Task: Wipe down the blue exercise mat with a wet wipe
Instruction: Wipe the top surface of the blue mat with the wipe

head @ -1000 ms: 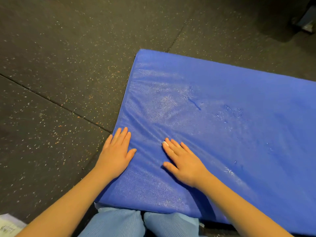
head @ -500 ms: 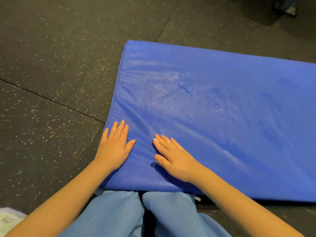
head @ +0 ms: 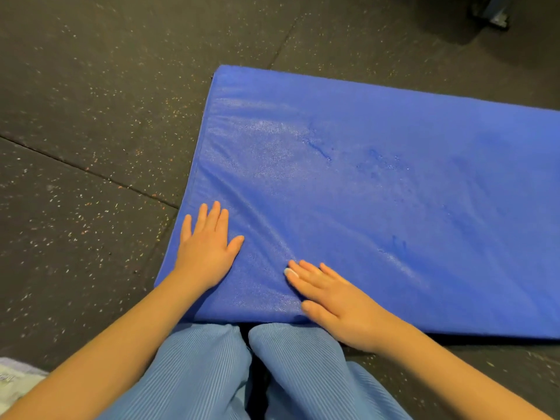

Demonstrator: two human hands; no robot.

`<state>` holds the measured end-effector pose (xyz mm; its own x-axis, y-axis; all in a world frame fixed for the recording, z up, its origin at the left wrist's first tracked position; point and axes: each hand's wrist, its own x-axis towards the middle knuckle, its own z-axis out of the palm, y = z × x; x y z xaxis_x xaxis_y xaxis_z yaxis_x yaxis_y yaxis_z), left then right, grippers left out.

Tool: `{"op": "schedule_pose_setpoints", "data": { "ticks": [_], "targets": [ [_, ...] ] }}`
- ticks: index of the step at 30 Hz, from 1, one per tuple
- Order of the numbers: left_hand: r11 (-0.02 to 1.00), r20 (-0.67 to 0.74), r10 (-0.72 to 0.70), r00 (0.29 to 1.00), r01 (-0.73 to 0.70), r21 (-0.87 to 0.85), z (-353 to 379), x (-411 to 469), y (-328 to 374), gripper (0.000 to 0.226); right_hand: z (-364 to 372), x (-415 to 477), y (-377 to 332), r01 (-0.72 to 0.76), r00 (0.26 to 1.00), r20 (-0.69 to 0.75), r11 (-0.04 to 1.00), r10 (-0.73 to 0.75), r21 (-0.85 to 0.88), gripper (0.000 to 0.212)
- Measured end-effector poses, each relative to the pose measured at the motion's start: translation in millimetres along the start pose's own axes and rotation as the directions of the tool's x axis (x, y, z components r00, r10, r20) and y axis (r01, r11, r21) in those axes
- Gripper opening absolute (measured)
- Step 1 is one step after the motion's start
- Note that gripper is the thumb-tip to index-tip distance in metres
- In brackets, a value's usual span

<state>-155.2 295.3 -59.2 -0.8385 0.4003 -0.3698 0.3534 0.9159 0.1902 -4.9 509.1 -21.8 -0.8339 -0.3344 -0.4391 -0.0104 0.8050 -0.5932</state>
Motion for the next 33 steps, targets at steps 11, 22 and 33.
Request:
{"op": "schedule_pose_setpoints", "data": {
  "ticks": [11, 22, 33],
  "targets": [
    [0.999, 0.034, 0.03, 0.999, -0.029, -0.018, -1.0, -3.7, 7.1, 0.068, 5.2, -16.5, -0.2, -0.023, 0.998, -0.063, 0.999, 0.026, 0.048, 0.077],
    [0.999, 0.019, 0.032, 0.999, -0.032, 0.002, 3.9, -6.7, 8.2, 0.067, 14.2, -28.4, -5.8, -0.053, 0.992, -0.111, 0.992, 0.065, 0.11, 0.067],
    [0.999, -0.015, 0.038, 0.999, -0.038, 0.003, 4.3, -11.2, 8.7, 0.066, 22.4, -46.7, 8.1, -0.178, 0.957, -0.22, 0.982, 0.189, 0.07, 0.073]
  ]
}}
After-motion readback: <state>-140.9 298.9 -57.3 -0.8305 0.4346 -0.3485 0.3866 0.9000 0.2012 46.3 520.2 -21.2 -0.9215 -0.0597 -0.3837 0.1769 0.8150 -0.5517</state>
